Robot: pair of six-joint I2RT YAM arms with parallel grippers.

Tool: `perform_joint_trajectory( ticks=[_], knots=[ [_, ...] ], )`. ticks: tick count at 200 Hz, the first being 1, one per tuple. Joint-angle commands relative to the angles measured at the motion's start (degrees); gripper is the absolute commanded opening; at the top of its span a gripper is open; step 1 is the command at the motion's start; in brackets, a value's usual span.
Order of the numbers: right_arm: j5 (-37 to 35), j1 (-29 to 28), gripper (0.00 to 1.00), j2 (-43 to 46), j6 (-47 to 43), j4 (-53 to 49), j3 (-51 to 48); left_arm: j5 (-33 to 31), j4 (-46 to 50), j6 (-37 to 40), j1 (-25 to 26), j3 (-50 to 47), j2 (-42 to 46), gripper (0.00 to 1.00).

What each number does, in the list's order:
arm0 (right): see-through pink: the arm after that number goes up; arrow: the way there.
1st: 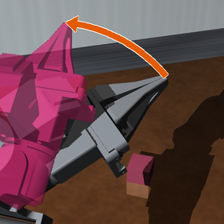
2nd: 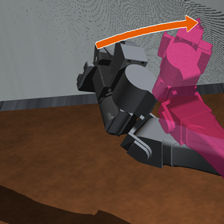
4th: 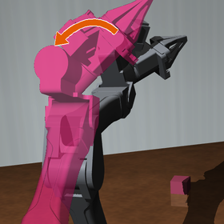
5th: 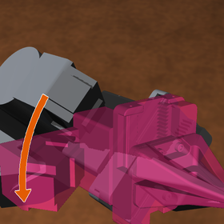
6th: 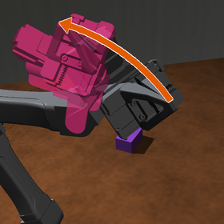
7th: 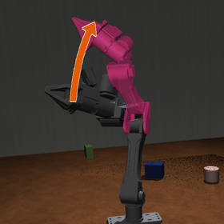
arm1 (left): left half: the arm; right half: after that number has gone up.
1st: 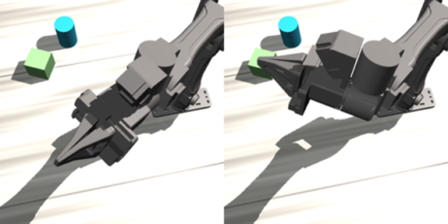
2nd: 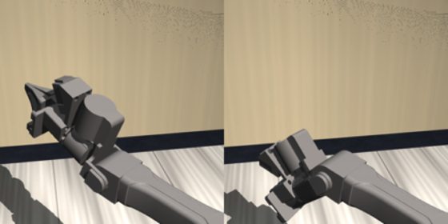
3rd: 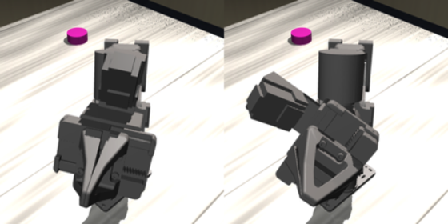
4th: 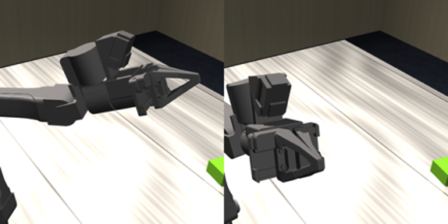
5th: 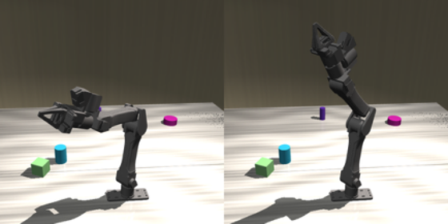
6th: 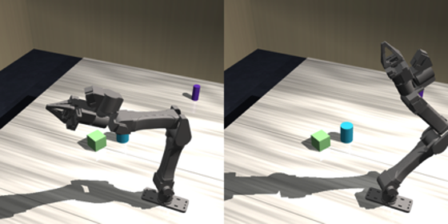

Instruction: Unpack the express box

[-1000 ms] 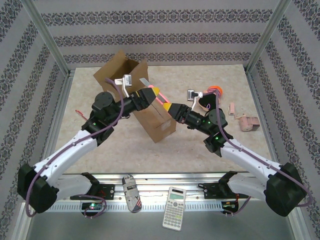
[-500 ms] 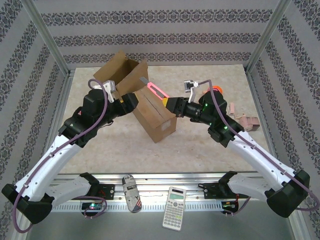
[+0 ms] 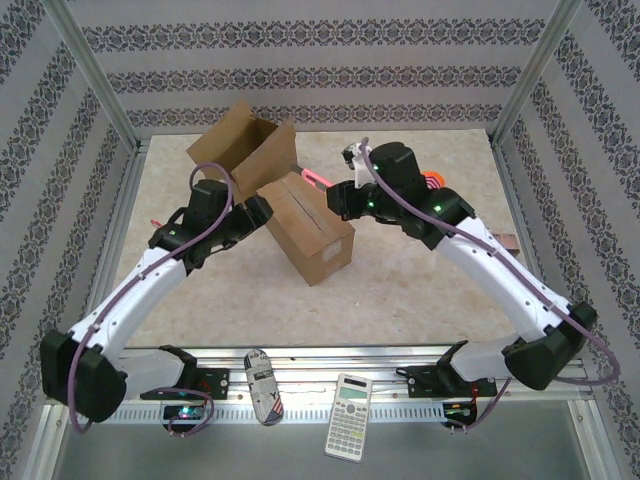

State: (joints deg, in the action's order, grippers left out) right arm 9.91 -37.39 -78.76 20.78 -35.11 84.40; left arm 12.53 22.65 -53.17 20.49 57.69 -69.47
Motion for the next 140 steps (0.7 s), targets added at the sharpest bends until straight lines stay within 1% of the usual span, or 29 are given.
perform_joint_trajectory(
  ticks=[1,18,42,109,140],
  knots=[
    [-4.40,-1.00,0.00,-2.44,-5.09,-3.70,3.33,5.45,-9.90,-2.52,-0.70,-0.38,-3.09,0.88],
    [-5.20,-1.18,0.00,-4.23,-6.06,-3.32,4.25,6.24,-12.53,-2.73,-0.70,-0.51,-5.96,0.89],
    [-5.82,-1.60,0.00,-6.01,-6.91,-2.58,5.14,5.27,-14.55,-2.58,-0.67,-0.95,-8.98,0.88],
    [-9.88,-4.06,0.00,-8.77,-7.77,-1.72,6.54,4.91,-21.85,-3.61,-1.06,-3.67,-12.45,0.86],
    [-12.23,-5.22,0.00,-10.03,-7.85,-2.06,7.34,4.86,-23.46,-3.65,-1.23,-4.81,-13.50,0.85]
  ],
)
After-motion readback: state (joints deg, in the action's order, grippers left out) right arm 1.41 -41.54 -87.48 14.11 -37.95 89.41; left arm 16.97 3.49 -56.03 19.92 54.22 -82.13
